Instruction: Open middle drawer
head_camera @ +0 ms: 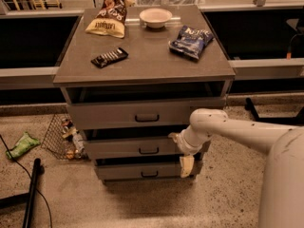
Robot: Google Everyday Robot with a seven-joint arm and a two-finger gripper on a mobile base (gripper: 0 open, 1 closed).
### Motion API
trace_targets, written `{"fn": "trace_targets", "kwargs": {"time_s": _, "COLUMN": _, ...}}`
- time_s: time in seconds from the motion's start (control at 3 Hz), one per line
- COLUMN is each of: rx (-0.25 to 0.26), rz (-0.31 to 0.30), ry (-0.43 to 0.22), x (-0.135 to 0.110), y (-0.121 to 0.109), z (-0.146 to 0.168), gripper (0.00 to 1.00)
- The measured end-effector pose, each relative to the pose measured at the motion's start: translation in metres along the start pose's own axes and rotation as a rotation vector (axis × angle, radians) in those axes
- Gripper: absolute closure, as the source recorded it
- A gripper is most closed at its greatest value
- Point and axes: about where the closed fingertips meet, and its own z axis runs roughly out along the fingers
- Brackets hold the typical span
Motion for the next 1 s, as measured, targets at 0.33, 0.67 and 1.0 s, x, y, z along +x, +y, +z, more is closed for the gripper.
{"fn": "trace_targets", "kwargs": {"time_s": 0.33, "rx": 0.032, "rz": 0.022, "ry": 0.002, "x": 0.003, "y": -0.018, "z": 0.006, "gripper": 0.00}}
{"fn": "trace_targets", "kwargs": {"time_s": 0.67, "rx": 0.040, "rz": 0.056, "ry": 0.000, "x": 0.011, "y": -0.036, "z": 0.016, "gripper": 0.00}}
{"fn": "trace_targets", "kwargs": {"time_s": 1.0, "rx": 0.044, "rz": 0.116, "ry": 0.003, "x": 0.020, "y": -0.051, "z": 0.031, "gripper": 0.00}}
